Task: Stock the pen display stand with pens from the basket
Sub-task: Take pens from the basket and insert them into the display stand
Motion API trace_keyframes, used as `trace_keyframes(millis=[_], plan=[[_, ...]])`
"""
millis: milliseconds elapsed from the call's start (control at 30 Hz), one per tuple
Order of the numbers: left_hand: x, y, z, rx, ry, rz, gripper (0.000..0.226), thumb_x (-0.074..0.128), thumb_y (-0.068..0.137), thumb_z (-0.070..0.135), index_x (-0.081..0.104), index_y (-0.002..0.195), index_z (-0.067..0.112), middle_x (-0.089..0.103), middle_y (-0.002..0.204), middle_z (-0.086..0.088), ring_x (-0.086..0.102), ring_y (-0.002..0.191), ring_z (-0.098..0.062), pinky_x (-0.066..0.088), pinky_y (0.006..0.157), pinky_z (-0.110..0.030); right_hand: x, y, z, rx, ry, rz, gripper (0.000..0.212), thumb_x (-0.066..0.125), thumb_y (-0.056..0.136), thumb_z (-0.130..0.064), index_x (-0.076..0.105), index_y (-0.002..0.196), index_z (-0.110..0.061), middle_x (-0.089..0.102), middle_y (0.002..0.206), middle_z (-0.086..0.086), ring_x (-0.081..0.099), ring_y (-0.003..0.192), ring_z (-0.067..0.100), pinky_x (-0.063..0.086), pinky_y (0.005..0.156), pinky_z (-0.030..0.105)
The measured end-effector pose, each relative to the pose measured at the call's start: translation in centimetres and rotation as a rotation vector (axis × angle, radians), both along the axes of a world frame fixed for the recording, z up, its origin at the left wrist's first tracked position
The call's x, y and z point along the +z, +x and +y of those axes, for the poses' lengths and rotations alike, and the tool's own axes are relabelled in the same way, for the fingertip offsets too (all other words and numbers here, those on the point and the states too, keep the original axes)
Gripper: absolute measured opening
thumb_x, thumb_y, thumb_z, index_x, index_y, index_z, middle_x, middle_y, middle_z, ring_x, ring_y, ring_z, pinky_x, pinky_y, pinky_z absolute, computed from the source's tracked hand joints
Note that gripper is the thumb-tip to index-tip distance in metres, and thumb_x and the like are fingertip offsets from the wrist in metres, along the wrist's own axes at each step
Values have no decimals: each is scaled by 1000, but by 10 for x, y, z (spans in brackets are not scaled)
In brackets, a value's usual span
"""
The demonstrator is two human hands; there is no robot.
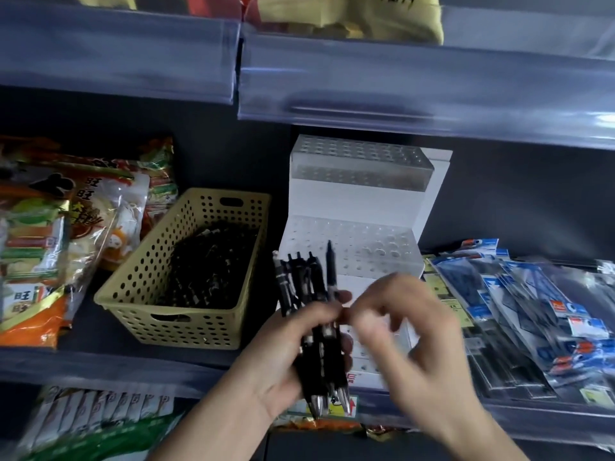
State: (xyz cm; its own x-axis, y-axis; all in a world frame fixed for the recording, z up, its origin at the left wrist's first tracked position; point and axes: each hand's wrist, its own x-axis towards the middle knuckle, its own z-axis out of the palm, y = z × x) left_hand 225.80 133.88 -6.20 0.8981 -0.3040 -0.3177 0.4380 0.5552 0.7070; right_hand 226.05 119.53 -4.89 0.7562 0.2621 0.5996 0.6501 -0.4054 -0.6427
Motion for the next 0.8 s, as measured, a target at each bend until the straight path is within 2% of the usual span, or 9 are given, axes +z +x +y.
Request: trace_keyframes(millis=[67,133,200,267,400,500,567,633,800], plan=[[1,-6,-2,-88,98,-91,18,72,69,9,65,84,1,64,61,-11,56,47,-20,49,44,-26,5,10,-6,-135,205,304,38,57,81,-64,65,81,-27,58,64,-10,50,56,3,38,51,16],[-2,-10,-5,-176,109,-197,17,70,68,9,65,83,2,65,65,-12,57,46,-20,49,45,-26,5,16,-13,-30,307,683,30,65,75,-51,66,84,-23,53,58,-6,43,46,2,32,43,13],[-6,-10,-5,-225,77,-272,18,68,65,14,70,81,6,66,73,-13,58,48,-20,50,47,-27,7,16,-14,83,373,845,23,70,75,-39,60,68,-19,48,53,-1,34,43,7,26,40,15],[-9,-8,-5,-276,45,-311,21,65,68,16,72,86,9,68,81,-15,60,51,-20,51,50,-28,8,15,-12,87,392,865,27,71,79,-30,53,62,-19,44,52,1,28,45,11,23,41,19],[-11,-7,-5,-340,23,-324,30,62,70,13,68,97,4,69,90,-22,63,52,-24,52,53,-31,10,16,-8,55,374,885,29,51,89,-15,46,60,-17,34,51,1,27,45,12,18,41,22],[-15,-6,-3,-405,-9,-286,37,59,69,11,65,104,0,68,92,-23,65,53,-26,52,55,-31,10,14,-7,64,307,851,27,49,93,-15,54,67,-10,45,52,-3,38,43,7,29,41,14],[-15,-4,0,-451,-41,-256,39,57,70,12,65,105,-3,69,94,-23,67,58,-27,54,58,-32,10,15,-7,59,267,817,22,52,94,-20,55,79,-4,47,64,3,43,54,13,37,51,20],[-12,-5,0,-474,-51,-225,39,56,70,10,64,104,-7,70,92,-24,69,65,-31,56,61,-35,6,16,-8,31,288,799,22,54,93,-22,54,76,-8,47,65,6,44,58,19,37,56,28],[-13,0,-1,-162,125,-59,36,66,58,5,71,93,-3,65,101,-35,66,81,-41,57,65,-42,5,23,-18,-136,350,598,21,53,92,-16,54,71,-15,46,55,-3,39,45,6,31,42,16]])
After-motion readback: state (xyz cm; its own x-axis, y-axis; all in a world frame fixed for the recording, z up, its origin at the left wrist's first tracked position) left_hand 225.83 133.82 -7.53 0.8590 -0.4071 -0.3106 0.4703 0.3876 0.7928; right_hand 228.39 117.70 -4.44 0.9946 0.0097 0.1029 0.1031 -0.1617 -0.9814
